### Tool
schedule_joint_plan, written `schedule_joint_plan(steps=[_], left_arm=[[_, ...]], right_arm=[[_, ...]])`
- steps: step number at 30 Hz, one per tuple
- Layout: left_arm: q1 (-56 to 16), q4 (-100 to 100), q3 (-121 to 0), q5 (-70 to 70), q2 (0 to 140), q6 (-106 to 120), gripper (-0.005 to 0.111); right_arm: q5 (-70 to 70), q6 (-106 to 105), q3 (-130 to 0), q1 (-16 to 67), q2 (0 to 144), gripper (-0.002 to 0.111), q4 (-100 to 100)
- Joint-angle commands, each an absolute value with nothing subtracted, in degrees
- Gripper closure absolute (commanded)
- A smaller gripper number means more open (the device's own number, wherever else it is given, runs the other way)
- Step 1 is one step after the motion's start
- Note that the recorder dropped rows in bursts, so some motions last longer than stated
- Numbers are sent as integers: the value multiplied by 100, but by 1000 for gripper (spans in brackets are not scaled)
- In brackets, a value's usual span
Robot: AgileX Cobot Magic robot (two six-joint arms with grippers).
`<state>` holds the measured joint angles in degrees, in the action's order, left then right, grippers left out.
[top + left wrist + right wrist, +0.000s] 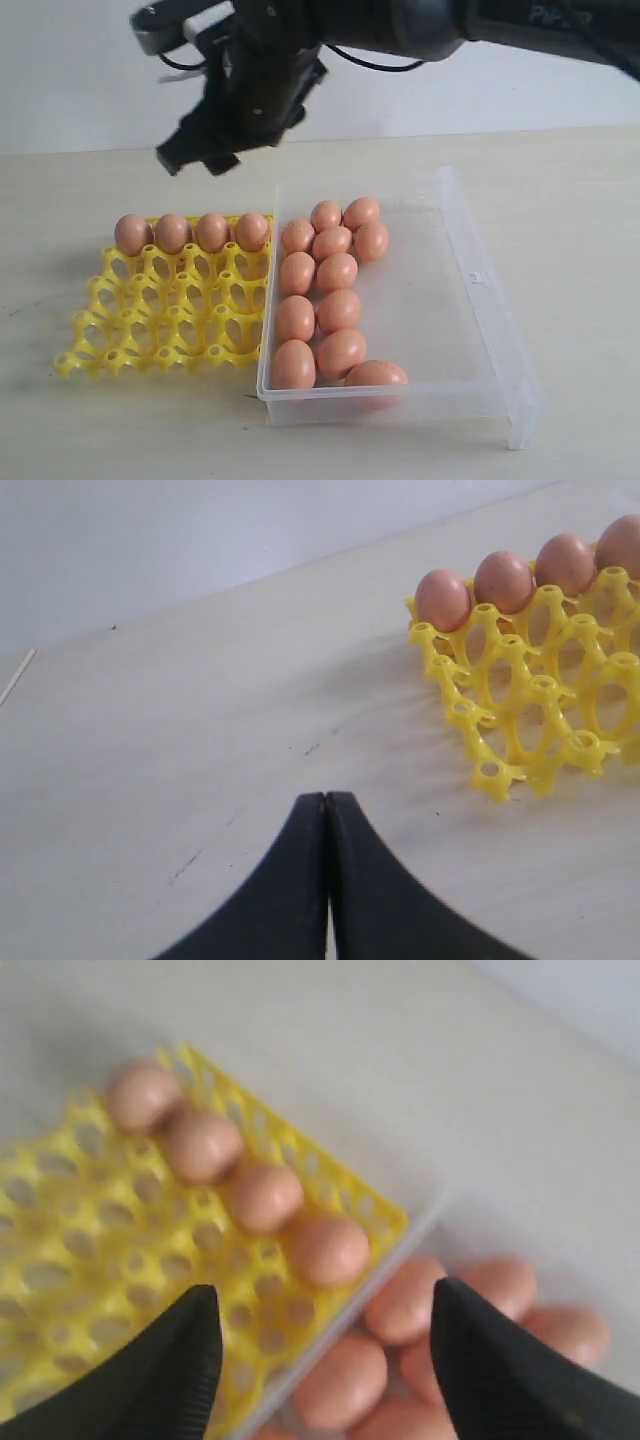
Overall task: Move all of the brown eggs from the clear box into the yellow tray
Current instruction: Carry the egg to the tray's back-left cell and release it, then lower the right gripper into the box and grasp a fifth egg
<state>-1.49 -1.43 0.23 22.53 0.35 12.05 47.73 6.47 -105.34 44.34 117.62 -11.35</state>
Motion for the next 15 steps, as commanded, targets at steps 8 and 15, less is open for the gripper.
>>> schedule_joint_plan(steps=[8, 15], left_arm=[[-183, -143, 0, 2227, 0, 1173, 107], [-183, -143, 0, 2227, 0, 1173, 107]], right_arm=[[5993, 2786, -9037, 3890, 11582, 49, -934], [4885, 3803, -8480, 3738, 11644, 49, -290]])
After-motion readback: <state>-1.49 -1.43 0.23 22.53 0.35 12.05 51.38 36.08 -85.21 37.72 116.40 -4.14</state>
